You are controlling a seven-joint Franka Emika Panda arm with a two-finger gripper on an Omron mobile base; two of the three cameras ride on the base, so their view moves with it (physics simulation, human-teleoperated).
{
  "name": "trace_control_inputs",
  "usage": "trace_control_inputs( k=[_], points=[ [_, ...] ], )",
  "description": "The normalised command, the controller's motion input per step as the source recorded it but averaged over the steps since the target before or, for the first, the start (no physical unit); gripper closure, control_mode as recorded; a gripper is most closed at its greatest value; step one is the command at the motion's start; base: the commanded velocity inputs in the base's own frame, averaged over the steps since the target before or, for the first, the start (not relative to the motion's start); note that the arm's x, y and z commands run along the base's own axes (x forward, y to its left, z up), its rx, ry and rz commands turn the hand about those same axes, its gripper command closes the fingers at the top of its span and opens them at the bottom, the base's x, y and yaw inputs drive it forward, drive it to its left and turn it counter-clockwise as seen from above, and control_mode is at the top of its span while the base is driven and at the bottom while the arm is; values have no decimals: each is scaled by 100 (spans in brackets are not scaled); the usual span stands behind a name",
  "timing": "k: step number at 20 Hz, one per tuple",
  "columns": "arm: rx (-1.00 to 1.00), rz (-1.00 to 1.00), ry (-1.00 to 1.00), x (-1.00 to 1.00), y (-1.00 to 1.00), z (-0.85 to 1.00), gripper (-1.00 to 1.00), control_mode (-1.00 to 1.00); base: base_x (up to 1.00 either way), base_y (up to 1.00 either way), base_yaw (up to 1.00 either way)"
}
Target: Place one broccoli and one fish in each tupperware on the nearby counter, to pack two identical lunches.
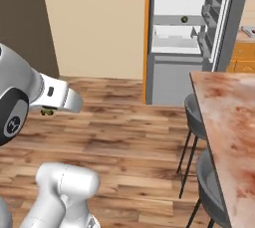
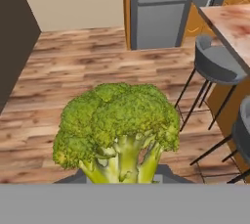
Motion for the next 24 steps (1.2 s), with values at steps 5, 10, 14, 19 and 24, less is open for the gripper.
trace_control_inputs(
  k=[5, 10, 14, 19, 24],
  points=[
    [0, 0, 0, 0, 0, 0, 100, 100, -100, 0, 0],
    [0, 0, 0, 0, 0, 0, 100, 100, -100, -5, 0],
    [0, 0, 0, 0, 0, 0, 100, 100, -100, -26, 0],
    [0, 0, 0, 0, 0, 0, 100, 100, -100, -45, 0],
    [0, 0, 0, 0, 0, 0, 100, 100, -97, -59, 0]
  ],
)
